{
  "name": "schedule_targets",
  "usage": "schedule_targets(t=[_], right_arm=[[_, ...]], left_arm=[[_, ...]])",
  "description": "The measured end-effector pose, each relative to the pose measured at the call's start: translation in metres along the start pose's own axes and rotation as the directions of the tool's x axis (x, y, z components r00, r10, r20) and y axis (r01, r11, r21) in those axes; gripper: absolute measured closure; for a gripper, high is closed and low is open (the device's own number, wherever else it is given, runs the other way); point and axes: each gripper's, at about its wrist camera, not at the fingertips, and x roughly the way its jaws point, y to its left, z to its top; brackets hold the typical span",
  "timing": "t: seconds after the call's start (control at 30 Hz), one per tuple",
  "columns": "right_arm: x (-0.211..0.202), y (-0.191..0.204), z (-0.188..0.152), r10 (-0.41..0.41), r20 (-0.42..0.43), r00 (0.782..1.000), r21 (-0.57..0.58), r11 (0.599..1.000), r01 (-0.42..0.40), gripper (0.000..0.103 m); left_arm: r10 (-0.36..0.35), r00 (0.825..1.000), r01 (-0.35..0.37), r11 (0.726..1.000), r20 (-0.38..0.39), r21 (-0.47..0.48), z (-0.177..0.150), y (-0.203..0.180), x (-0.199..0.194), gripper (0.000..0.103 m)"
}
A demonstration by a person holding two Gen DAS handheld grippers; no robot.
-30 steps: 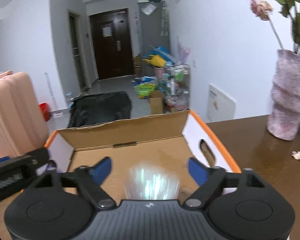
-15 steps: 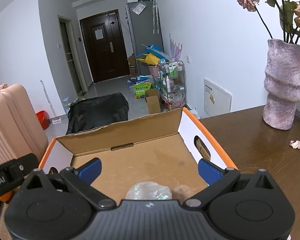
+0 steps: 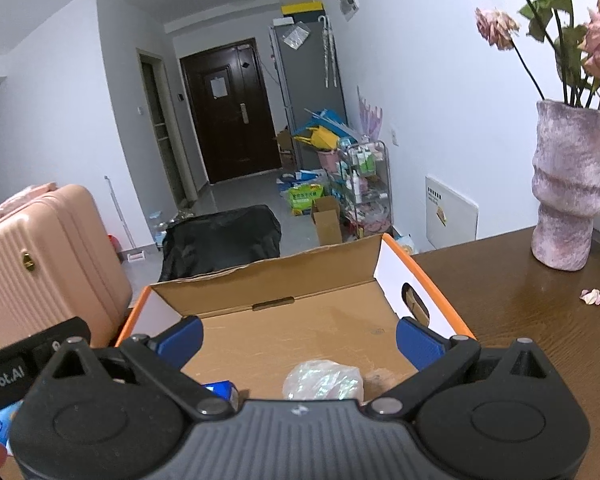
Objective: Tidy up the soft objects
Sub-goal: 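Withdraw both grippers from the box back toward the table items, then move the left gripper to the white triangular sponge and close on it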
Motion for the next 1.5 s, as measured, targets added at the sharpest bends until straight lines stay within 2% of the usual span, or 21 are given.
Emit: schedule_targets(t=[0.6,1.1,1.5], right_arm=[[-0.065,0.007,-0.034,0.044,0.070,0.997,-0.078,0.996,-0.038,0.000],[-0.124,0.018,-0.080,0.089,0.145,0.985,-0.176,0.982,-0.063,0.000],[-0.160,0.026,-0.123,0.129,0.151,0.980,-0.211,0.973,-0.095,0.000]], left_arm=[[-0.013,1.000,0.012,0.999,0.019,0.039,-0.023,0.024,-0.060,0.000],[-0.017,1.000,0.016,0.998,0.011,0.065,-0.052,0.051,-0.111,0.000],[-0.024,1.000,0.023,0.998,0.009,0.056,-0.074,0.081,-0.150,0.000]])
